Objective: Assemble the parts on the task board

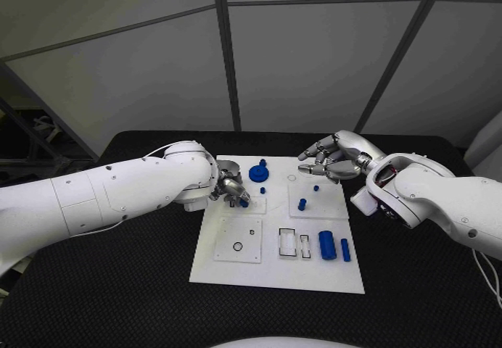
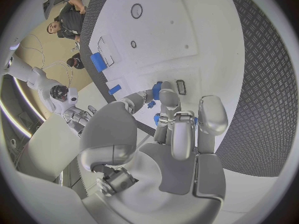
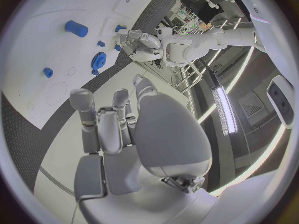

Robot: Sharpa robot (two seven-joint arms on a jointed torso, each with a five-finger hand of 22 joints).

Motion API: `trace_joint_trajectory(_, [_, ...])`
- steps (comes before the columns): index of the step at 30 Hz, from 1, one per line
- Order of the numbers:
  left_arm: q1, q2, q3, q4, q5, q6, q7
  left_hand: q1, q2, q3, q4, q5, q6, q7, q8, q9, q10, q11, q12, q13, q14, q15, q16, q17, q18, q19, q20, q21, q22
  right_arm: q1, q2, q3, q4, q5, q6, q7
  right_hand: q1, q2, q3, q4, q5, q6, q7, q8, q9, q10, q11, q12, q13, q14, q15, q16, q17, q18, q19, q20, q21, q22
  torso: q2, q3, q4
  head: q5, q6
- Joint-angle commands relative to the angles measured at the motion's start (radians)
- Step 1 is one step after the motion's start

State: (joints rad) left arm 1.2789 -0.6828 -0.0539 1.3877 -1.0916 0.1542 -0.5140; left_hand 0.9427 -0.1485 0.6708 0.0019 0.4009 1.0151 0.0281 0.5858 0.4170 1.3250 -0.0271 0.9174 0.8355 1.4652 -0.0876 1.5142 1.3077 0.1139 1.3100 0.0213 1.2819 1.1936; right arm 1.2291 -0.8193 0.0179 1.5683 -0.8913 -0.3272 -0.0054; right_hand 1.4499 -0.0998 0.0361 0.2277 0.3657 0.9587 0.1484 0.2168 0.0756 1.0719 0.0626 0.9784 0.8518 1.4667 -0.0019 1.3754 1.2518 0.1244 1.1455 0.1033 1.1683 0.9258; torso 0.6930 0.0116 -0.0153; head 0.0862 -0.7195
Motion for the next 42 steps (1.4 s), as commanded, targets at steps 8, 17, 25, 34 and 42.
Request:
trace_joint_trajectory(8, [-0.003,0.011,-0.003,-0.016,-0.002,0.034,-0.011,-0.027,0.009,-0.051,0.026,-0.002,0.017,-0.005,0.005,-0.015,0.035,-0.019,0.021,0.015,0.081,-0.01,0.004,0.172,-0.02,0.021,-0.004,0.003,0.017,0.002,-0.001,0.001,0.003,-0.002,0.005,0.003,-0.011,0.003,-0.005,0.004,0.005,-0.003,0.0,0.005,-0.001,0.004,0.002,0.001,-0.002,0.014,-0.005,-0.005,-0.002,0.009,-0.003,0.002,-0.004,-0.002,0.0,0.0,-0.0002,-0.002,-0.002])
trace_joint_trajectory(17, [-0.003,0.02,-0.003,-0.027,0.0,0.039,-0.012,-0.046,0.017,-0.105,0.057,-0.002,0.031,-0.008,0.004,-0.03,0.045,-0.021,0.04,0.031,0.082,-0.012,0.004,0.173,-0.024,0.034,-0.006,0.011,0.032,0.002,-0.001,0.001,0.002,-0.002,0.007,0.002,-0.011,0.003,-0.005,0.004,0.005,-0.003,0.0,0.005,-0.001,0.004,0.002,0.0,-0.003,0.013,-0.005,-0.006,-0.003,0.01,-0.003,0.002,-0.005,-0.003,0.0,0.0,-0.0002,-0.004,-0.003])
trace_joint_trajectory(25, [-0.003,0.024,-0.003,-0.034,0.0,0.039,-0.012,-0.058,0.023,-0.168,0.084,-0.003,0.042,-0.009,0.003,-0.045,0.05,-0.022,0.05,0.038,0.082,-0.013,0.004,0.174,-0.026,0.04,-0.007,0.013,0.041,0.002,-0.002,0.001,0.002,-0.002,0.007,0.002,-0.012,0.002,-0.005,0.005,0.006,-0.004,0.001,0.005,-0.001,0.003,0.002,0.0,-0.004,0.013,-0.005,-0.006,-0.003,0.01,-0.003,0.002,-0.005,-0.003,0.0,0.0,0.0003,-0.006,-0.003])
trace_joint_trajectory(34, [-0.003,0.028,-0.003,-0.039,0.0,0.034,-0.012,-0.059,0.037,-0.237,0.112,-0.003,0.052,-0.011,0.002,-0.06,0.055,-0.024,0.061,0.047,0.082,-0.014,0.004,0.174,-0.027,0.046,-0.009,0.016,0.051,0.002,-0.002,0.001,0.002,-0.002,0.007,0.001,-0.013,0.002,-0.006,0.006,0.006,-0.004,0.001,0.005,-0.001,0.003,0.002,0.0,-0.005,0.013,-0.005,-0.006,-0.003,0.01,-0.003,0.002,-0.005,-0.003,0.0,0.0001,0.0007,-0.008,-0.002])
trace_joint_trajectory(42, [-0.003,0.033,-0.003,-0.041,-0.001,0.027,-0.011,-0.06,0.04,-0.299,0.136,-0.004,0.059,-0.012,0.001,-0.071,0.059,-0.025,0.069,0.054,0.082,-0.015,0.004,0.175,-0.029,0.052,-0.01,0.019,0.06,0.002,-0.002,0.001,0.002,-0.002,0.007,0.001,-0.014,0.002,-0.006,0.007,0.006,-0.004,0.001,0.005,-0.002,0.003,0.002,0.0,-0.005,0.013,-0.005,-0.007,-0.003,0.01,-0.004,0.002,-0.006,-0.004,0.0,0.0001,0.0009,-0.01,0.0])
